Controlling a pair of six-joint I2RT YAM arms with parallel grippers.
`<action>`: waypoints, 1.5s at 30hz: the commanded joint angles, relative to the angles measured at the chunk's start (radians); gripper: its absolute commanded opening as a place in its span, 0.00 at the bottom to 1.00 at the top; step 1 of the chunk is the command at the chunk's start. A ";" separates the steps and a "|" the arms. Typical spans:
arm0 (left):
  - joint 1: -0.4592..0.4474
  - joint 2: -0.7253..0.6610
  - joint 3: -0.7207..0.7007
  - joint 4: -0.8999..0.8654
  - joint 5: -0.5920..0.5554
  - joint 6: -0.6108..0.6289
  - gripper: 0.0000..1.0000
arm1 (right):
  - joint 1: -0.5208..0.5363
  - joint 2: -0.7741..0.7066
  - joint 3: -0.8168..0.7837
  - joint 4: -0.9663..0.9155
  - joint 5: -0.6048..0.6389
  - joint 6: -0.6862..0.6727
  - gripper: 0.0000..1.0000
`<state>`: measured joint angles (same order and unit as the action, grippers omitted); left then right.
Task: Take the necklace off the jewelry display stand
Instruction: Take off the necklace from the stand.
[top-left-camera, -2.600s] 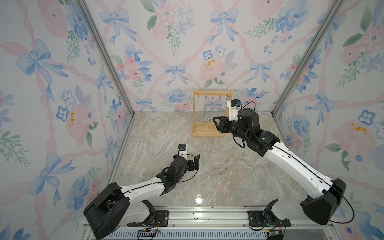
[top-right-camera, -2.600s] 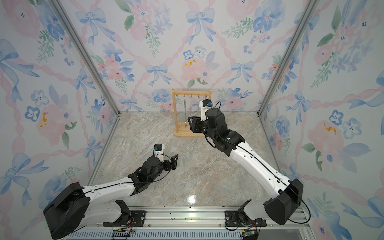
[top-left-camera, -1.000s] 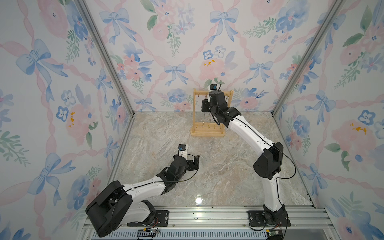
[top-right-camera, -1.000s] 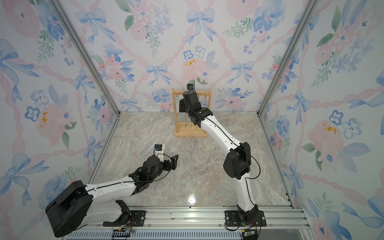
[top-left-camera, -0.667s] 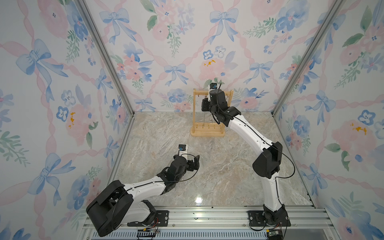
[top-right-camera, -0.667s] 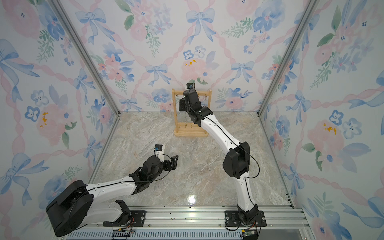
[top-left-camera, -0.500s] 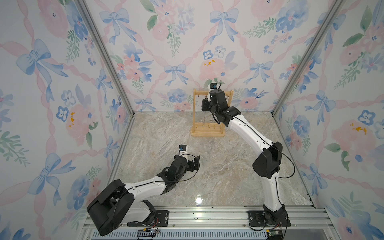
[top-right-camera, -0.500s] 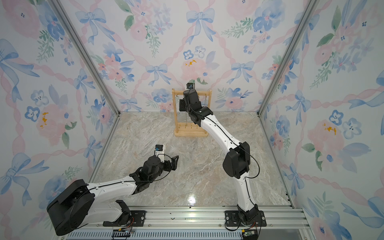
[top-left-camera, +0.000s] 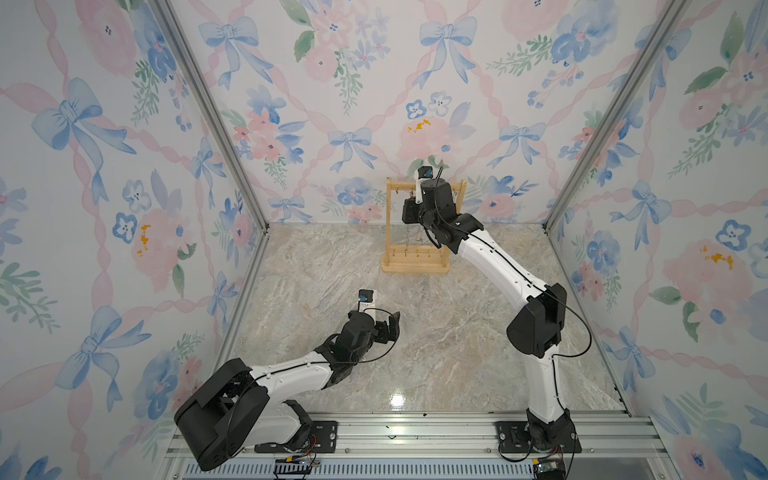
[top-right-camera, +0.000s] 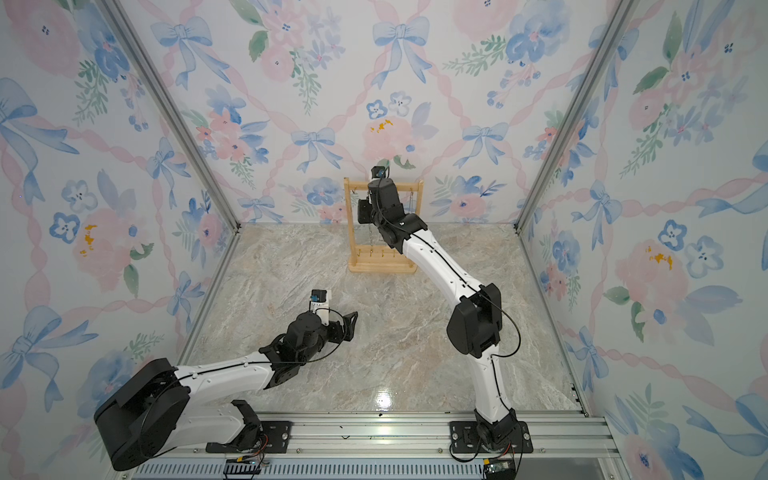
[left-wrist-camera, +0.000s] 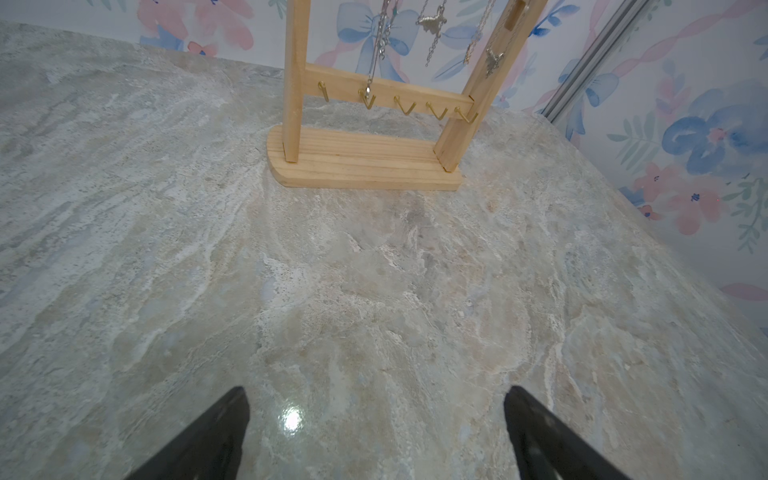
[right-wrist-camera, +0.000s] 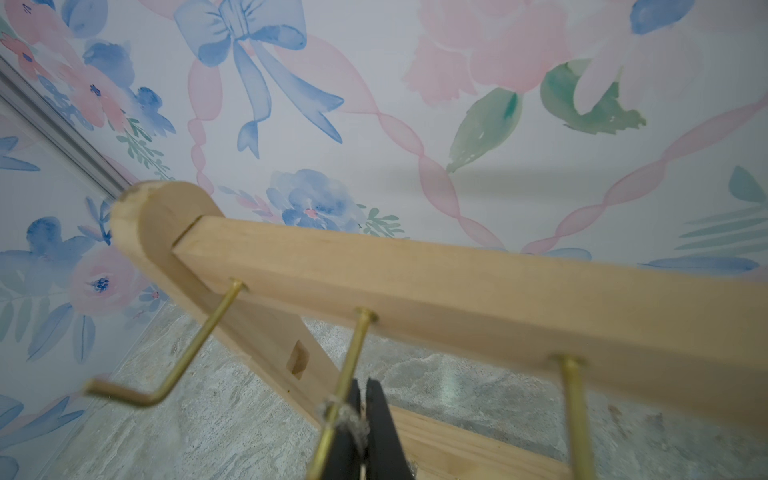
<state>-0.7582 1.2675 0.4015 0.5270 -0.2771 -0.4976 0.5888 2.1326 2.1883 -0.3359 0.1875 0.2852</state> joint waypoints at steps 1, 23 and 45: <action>0.006 0.006 0.009 0.008 0.014 0.013 0.98 | -0.012 -0.052 -0.019 0.002 -0.038 -0.024 0.03; 0.007 0.011 0.010 0.007 0.018 0.011 0.98 | -0.043 -0.115 -0.016 -0.052 -0.192 -0.037 0.00; 0.007 0.015 0.012 0.008 0.023 0.010 0.98 | -0.043 -0.206 -0.039 -0.072 -0.258 -0.023 0.00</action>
<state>-0.7582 1.2736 0.4015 0.5270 -0.2672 -0.4976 0.5549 1.9694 2.1548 -0.4015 -0.0452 0.2539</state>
